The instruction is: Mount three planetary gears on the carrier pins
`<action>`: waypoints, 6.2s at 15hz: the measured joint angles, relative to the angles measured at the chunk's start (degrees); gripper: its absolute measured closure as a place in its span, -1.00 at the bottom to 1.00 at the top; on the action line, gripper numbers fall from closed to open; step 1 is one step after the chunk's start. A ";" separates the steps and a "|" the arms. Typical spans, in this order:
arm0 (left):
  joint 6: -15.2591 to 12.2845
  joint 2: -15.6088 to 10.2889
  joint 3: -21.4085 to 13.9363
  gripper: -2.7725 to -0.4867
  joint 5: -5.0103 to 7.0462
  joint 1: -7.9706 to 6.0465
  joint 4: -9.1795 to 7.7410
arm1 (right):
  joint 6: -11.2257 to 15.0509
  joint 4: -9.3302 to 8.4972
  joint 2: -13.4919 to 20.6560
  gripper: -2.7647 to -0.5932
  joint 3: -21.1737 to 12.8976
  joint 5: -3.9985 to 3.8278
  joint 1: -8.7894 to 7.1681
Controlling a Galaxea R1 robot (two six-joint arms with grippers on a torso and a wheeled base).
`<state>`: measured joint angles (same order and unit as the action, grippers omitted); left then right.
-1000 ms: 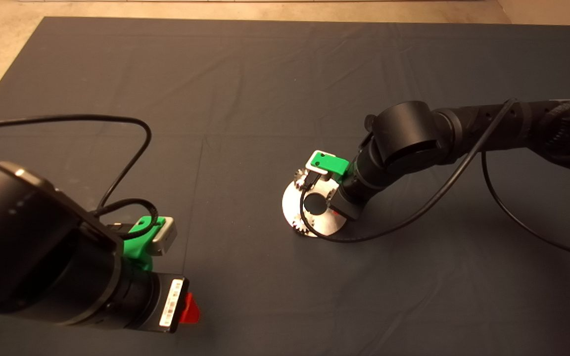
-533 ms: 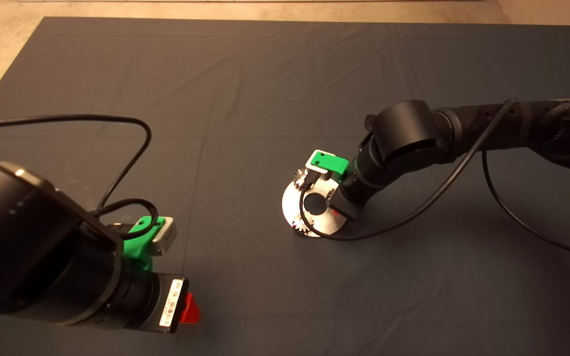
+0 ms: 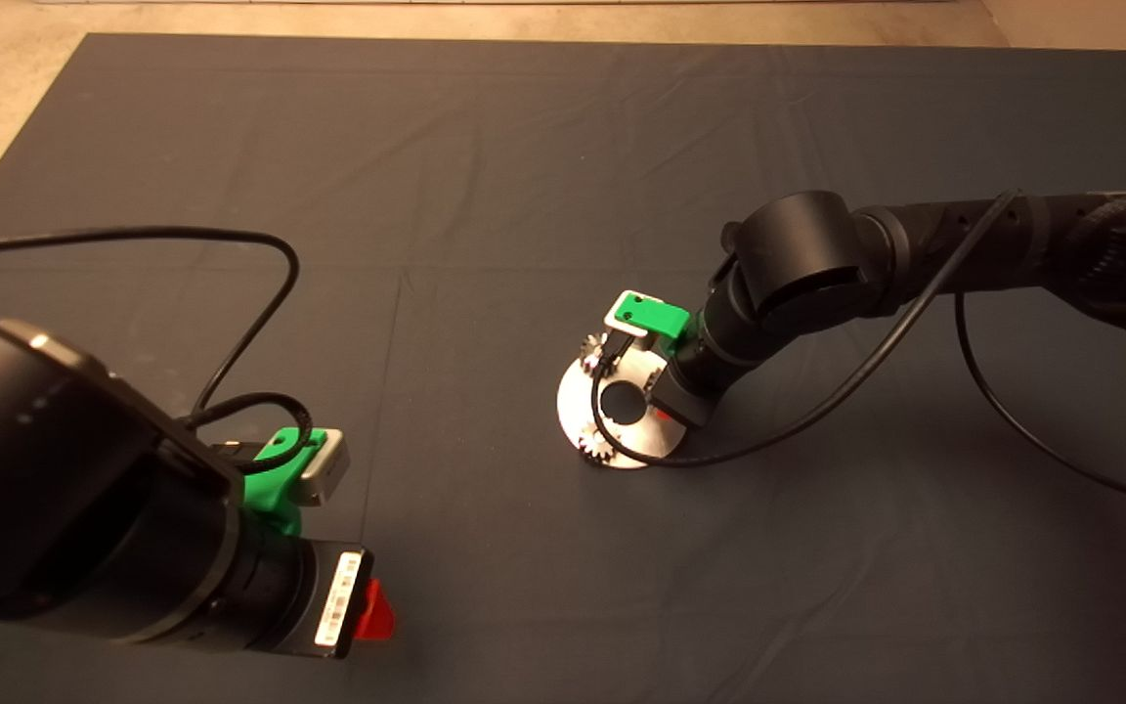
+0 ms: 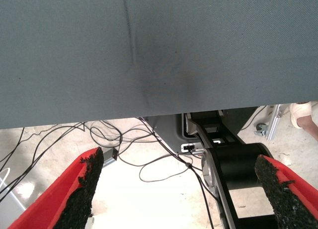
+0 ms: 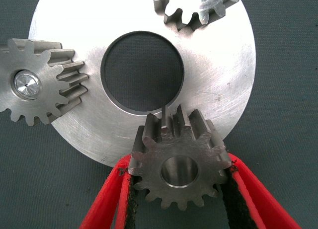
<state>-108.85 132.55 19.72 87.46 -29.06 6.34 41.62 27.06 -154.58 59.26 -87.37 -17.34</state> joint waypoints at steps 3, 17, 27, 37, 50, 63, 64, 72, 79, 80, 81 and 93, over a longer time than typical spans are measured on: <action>0.00 0.00 0.00 -0.48 0.00 -0.01 -0.01 | 0.00 0.00 0.33 0.63 -0.26 0.11 0.00; 0.00 0.00 0.00 -0.48 0.00 -0.01 -0.01 | 0.00 0.00 2.06 0.63 -1.24 -0.09 -0.11; 0.00 0.00 0.00 -0.48 0.00 0.00 -0.01 | -0.01 0.02 1.99 0.64 -1.24 -0.17 -0.11; 0.00 0.00 0.00 -0.48 0.00 -0.01 -0.12 | -0.20 0.02 1.38 0.64 -1.22 -0.44 0.03; 0.00 0.01 0.00 -0.48 0.00 -0.01 -0.15 | -0.41 -0.22 0.59 0.64 0.11 -0.96 -0.11; 0.00 0.00 0.00 -0.48 0.00 0.00 -0.15 | -0.66 -0.33 1.27 0.64 0.17 -0.28 -0.16; 0.00 0.02 0.00 -0.48 0.00 0.00 -0.15 | -0.66 -0.33 1.28 0.64 0.17 -0.26 -0.18; 0.00 0.00 0.00 -0.48 0.00 -0.01 -0.15 | -0.66 -0.30 1.46 0.64 0.30 -0.04 -0.29; 0.00 0.02 0.00 -0.48 0.00 -0.01 -0.15 | -0.66 -0.28 1.57 0.65 0.30 0.09 -0.27; 0.00 0.02 0.00 -0.48 0.00 -0.01 -0.15 | -0.66 -0.30 1.57 0.65 0.28 0.09 -0.27; 0.01 0.02 0.00 -0.48 0.00 0.00 -0.15 | -0.66 -0.28 1.57 0.65 0.28 0.09 -0.27; 0.00 0.13 0.00 -0.48 0.00 -0.01 -0.17 | -0.66 -0.55 2.10 0.65 -0.35 0.29 -0.22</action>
<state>-108.85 132.68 19.72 87.46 -29.07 6.17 40.96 26.51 -152.48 58.90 -87.08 -17.55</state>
